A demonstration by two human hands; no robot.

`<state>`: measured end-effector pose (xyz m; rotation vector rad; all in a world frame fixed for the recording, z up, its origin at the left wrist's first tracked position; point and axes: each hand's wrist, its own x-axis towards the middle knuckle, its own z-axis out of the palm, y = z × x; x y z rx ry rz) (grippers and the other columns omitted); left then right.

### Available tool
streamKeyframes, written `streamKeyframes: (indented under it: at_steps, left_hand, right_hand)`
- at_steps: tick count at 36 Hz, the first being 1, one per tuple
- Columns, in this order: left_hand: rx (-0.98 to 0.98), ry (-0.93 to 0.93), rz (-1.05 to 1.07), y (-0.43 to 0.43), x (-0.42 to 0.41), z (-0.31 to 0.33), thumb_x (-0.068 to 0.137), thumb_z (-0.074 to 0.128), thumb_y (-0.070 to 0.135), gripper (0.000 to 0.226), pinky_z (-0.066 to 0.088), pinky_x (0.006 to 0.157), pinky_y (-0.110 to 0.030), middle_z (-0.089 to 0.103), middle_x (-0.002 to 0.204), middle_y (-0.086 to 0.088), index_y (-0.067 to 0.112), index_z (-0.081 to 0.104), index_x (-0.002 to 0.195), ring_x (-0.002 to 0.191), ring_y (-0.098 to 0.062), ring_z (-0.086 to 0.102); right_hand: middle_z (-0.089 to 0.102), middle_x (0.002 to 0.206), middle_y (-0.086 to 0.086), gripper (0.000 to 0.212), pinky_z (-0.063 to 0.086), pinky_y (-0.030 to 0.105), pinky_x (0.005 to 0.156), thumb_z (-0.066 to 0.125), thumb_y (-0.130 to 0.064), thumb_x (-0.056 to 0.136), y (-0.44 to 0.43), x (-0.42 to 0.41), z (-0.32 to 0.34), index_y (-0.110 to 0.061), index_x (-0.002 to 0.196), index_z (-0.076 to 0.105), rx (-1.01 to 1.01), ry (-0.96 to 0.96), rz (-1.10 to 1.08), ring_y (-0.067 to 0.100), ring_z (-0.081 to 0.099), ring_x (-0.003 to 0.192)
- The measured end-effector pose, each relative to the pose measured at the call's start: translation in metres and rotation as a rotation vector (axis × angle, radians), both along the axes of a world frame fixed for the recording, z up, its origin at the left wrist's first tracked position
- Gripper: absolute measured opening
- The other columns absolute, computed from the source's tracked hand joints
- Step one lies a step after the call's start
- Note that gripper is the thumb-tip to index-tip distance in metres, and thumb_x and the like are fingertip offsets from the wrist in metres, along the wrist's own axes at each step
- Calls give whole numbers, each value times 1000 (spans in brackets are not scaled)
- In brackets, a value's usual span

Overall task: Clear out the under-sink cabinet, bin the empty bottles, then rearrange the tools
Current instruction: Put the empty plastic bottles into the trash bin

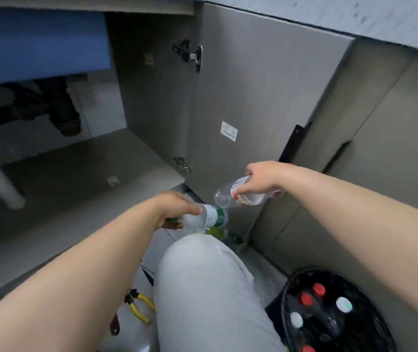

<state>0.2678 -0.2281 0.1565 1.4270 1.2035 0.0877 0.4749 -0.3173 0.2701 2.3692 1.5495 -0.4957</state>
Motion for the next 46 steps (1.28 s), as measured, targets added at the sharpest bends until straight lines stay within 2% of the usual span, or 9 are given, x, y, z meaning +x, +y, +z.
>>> streamKeyframes:
  at_steps: [7,10,13,19,24,29,36,42,46]
  left_hand:
    - [212,98,-184,-59,54,44,69,93,33,36,64,67,-33,73,95,-9,13,72,91,69,-22,68]
    - [297,124,-235,-89,81,49,65,95,41,46,63,61,-34,71,84,-7,12,70,91,60,-23,66]
    - [417,143,-207,-116,105,48,56,92,59,67,51,45,-23,67,84,-3,13,59,93,50,-19,61]
    - [494,-15,-171,-146,128,26,49,85,73,79,59,70,-36,62,97,7,28,49,103,85,-15,64]
    - [589,-148,-202,-151,136,27,60,86,62,59,54,70,-39,66,87,1,21,58,91,85,-22,64]
    - [564,-246,-230,-156,142,31,67,89,48,46,55,78,-40,70,89,1,22,62,93,88,-20,66]
    - [533,-291,-320,-159,151,29,71,89,43,39,53,78,-30,71,96,2,28,64,96,92,-17,67]
    - [467,-323,-364,-162,160,29,68,93,34,42,55,79,-20,75,93,13,28,68,102,83,3,71]
    - [481,-357,-405,-163,164,28,68,92,37,40,56,84,-23,74,93,14,30,72,103,86,0,72]
  right_hand:
    - [58,64,0,64,58,32,66,65,-73,77,-98,33,38,-14,102,59,-105,-82,-129,23,69,47]
    - [65,91,2,65,59,31,51,76,-67,71,-141,60,49,-12,106,64,-159,11,-184,18,68,45]
    - [67,111,8,67,60,32,55,79,-60,74,-183,85,50,-15,120,62,-222,43,-253,19,70,56]
    - [64,125,10,57,59,27,55,74,-39,86,-246,104,9,-15,135,56,-416,115,-337,27,72,93]
    - [71,118,12,41,61,33,72,74,-26,83,-265,99,-60,-5,118,69,-566,161,-338,26,72,92]
    - [62,127,16,54,61,45,85,76,-21,86,-268,93,-129,2,131,56,-450,242,-461,32,72,99]
    - [70,110,13,43,54,32,73,69,-36,88,-261,88,-184,-6,118,64,-211,178,-551,27,70,90]
    - [57,126,15,38,53,32,91,61,-24,89,-271,87,-218,-7,123,57,-87,221,-620,30,63,104]
    - [57,130,12,41,50,33,97,61,-28,92,-276,90,-222,-12,129,54,-65,244,-631,30,60,115]
